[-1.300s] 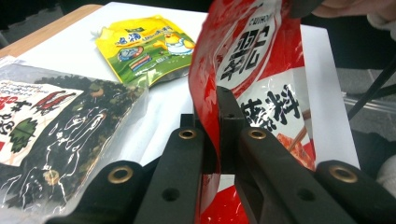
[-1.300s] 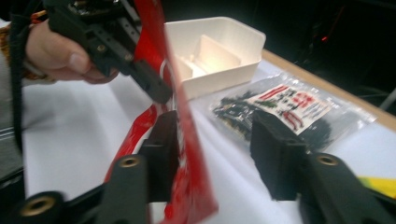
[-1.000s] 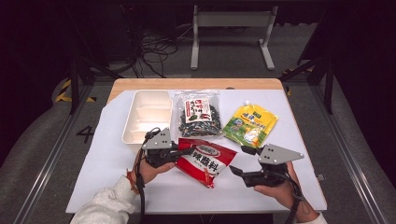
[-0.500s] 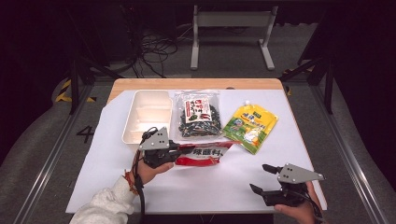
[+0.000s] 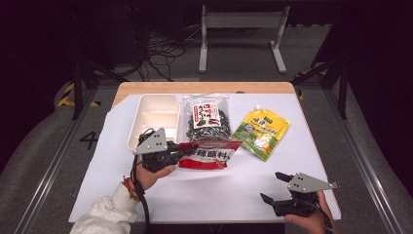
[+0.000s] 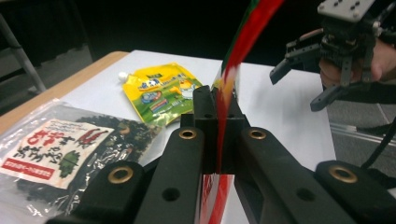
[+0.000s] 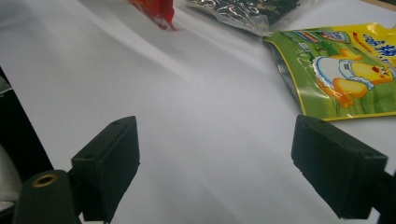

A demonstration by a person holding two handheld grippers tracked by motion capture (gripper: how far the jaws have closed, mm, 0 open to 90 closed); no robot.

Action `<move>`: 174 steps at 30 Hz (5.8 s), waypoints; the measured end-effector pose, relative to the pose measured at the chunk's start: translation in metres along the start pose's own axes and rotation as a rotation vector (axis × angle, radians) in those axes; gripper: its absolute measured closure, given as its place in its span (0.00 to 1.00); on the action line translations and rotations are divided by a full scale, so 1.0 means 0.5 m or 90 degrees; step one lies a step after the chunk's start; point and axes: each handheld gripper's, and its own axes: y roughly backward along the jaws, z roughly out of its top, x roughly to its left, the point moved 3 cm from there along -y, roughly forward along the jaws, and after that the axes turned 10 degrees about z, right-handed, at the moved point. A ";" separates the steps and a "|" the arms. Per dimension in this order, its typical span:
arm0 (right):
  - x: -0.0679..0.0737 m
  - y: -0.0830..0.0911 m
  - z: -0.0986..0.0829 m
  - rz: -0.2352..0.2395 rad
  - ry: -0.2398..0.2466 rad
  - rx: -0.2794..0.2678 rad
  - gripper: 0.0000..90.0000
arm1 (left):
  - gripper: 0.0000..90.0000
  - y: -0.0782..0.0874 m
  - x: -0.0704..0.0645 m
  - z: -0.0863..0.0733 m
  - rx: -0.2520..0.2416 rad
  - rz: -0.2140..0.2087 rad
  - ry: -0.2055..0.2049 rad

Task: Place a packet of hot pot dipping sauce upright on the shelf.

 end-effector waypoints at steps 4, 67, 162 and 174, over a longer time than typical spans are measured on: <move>-0.002 -0.003 -0.001 -0.003 -0.001 0.002 0.17 | 1.00 0.019 0.014 0.012 -0.021 0.018 0.005; -0.001 -0.022 -0.046 -0.007 -0.028 0.053 0.17 | 0.98 -0.014 0.408 -0.054 0.052 0.246 0.094; -0.057 -0.046 0.025 0.009 -0.045 -0.006 0.63 | 0.71 0.173 0.252 -0.087 0.058 0.297 0.062; -0.086 -0.121 0.100 0.003 -0.013 -0.015 0.68 | 0.48 0.186 0.080 -0.168 0.125 0.276 0.023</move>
